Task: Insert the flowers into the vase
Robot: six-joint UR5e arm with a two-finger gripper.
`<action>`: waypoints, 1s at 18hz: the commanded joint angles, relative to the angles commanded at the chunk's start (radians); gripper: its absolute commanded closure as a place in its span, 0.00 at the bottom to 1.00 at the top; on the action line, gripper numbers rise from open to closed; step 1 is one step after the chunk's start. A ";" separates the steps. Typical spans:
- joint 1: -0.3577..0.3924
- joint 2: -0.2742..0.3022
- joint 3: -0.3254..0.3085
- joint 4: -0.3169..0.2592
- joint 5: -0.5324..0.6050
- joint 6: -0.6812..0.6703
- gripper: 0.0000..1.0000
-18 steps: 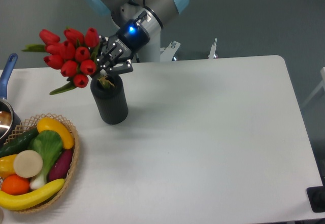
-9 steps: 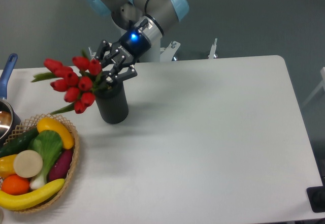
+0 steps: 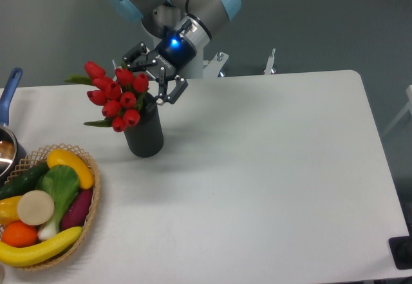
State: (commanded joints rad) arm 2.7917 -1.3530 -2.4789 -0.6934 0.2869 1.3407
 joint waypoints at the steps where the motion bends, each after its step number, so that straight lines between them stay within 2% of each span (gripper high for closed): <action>1: 0.009 0.006 0.003 0.000 0.000 0.000 0.00; 5: 0.095 0.055 0.006 0.000 0.005 0.000 0.00; 7: 0.158 0.095 0.005 -0.002 0.047 0.000 0.00; 8: 0.202 0.113 0.006 0.000 0.101 0.000 0.00; 11: 0.316 0.111 0.050 0.000 0.283 0.002 0.00; 13: 0.363 0.077 0.103 -0.003 0.415 0.000 0.00; 18: 0.364 -0.170 0.302 0.000 0.555 -0.002 0.00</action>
State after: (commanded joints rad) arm 3.1554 -1.5228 -2.1772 -0.6933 0.8419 1.3392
